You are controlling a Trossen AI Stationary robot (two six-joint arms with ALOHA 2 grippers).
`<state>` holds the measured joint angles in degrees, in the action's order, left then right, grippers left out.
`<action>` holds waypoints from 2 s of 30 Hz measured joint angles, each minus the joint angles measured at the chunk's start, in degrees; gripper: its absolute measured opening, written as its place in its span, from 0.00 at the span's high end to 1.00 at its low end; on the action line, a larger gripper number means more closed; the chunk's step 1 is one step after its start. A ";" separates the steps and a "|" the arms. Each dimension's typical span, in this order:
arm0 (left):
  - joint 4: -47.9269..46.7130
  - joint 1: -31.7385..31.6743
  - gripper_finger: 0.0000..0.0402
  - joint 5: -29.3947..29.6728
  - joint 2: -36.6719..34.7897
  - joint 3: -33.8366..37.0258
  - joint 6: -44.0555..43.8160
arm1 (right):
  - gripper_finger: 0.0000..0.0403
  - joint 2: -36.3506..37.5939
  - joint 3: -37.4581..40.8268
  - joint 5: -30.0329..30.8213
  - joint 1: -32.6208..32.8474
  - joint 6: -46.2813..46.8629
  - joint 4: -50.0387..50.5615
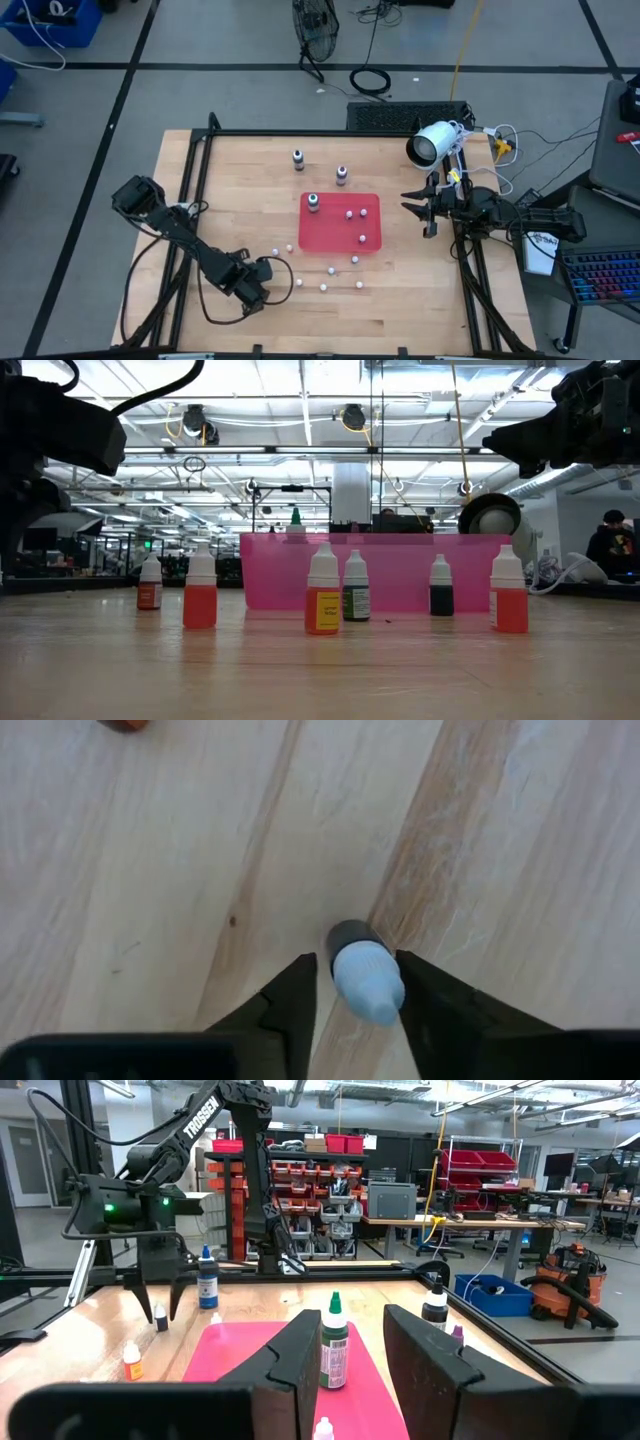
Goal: Pick & Place food coloring
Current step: Put the small black food coloring bottle into the red bin
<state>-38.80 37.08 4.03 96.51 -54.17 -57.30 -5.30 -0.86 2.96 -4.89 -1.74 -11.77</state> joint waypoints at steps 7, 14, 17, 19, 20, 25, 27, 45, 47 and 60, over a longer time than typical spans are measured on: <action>0.15 0.00 0.79 -0.06 0.00 0.00 -0.73 | 0.75 0.00 0.00 -0.02 0.00 0.00 -0.01; 0.31 0.00 0.72 -0.01 0.00 0.00 -1.97 | 0.75 0.00 0.00 0.00 0.00 0.00 0.00; 1.72 0.00 0.67 0.33 0.00 0.00 -1.53 | 0.75 0.00 0.02 0.00 0.00 0.00 -0.02; 2.72 0.00 0.64 0.47 0.00 0.00 -0.56 | 0.75 -0.01 0.00 0.00 0.00 0.00 0.00; 2.99 0.00 0.63 0.50 0.00 0.00 -0.22 | 0.75 -0.01 0.00 -0.01 0.00 -0.01 -0.02; 3.03 0.00 0.61 0.46 0.00 0.00 -0.12 | 0.75 0.00 0.00 0.00 0.00 0.00 0.00; 3.01 0.00 0.61 0.46 0.00 0.00 0.02 | 0.75 0.00 0.00 -0.02 0.00 0.00 -0.02; 2.95 0.00 0.60 1.99 0.00 0.00 0.61 | 0.75 -0.02 0.02 0.00 0.00 0.00 0.00; 2.95 0.00 0.60 1.99 0.00 0.00 0.59 | 0.75 -0.02 0.02 0.00 0.00 0.00 -0.01; 2.77 0.01 0.61 1.49 0.00 0.00 0.44 | 0.75 -0.02 0.00 -0.01 0.00 0.00 -0.02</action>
<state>-36.03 37.09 5.52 96.51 -54.17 -56.86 -5.32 -0.86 2.95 -4.89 -1.74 -11.79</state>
